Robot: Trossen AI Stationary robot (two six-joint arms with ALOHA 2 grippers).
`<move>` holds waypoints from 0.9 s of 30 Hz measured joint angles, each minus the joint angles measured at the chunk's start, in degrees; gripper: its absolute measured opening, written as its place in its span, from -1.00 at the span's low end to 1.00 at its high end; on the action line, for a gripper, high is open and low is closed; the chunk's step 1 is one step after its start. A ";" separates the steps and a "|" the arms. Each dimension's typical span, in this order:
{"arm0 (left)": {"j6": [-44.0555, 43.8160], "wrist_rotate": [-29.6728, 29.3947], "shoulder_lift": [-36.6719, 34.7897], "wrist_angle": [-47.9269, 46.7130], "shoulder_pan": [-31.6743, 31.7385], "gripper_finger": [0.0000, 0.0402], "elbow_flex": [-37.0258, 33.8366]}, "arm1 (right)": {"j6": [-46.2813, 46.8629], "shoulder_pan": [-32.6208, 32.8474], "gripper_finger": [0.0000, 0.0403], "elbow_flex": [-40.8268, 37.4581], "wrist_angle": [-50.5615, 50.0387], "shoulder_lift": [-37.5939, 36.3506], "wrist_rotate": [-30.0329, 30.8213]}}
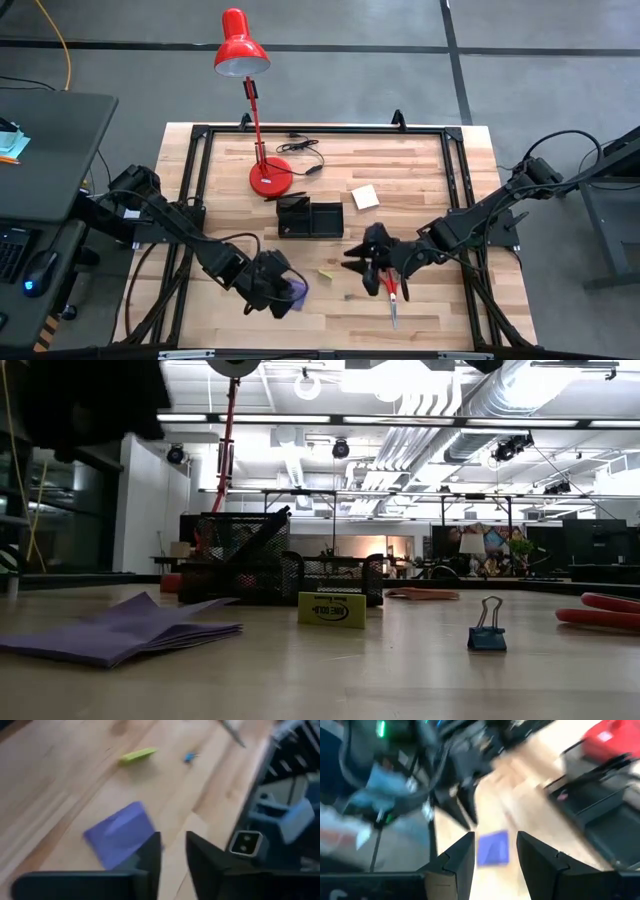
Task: Pick and place office supplies into organizer
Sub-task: Put the purple sticky note into the desk organizer
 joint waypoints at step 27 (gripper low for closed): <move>14.53 6.44 0.09 -2.49 4.39 -0.28 -0.01 | -16.99 -0.42 -0.32 0.00 4.77 10.32 -4.84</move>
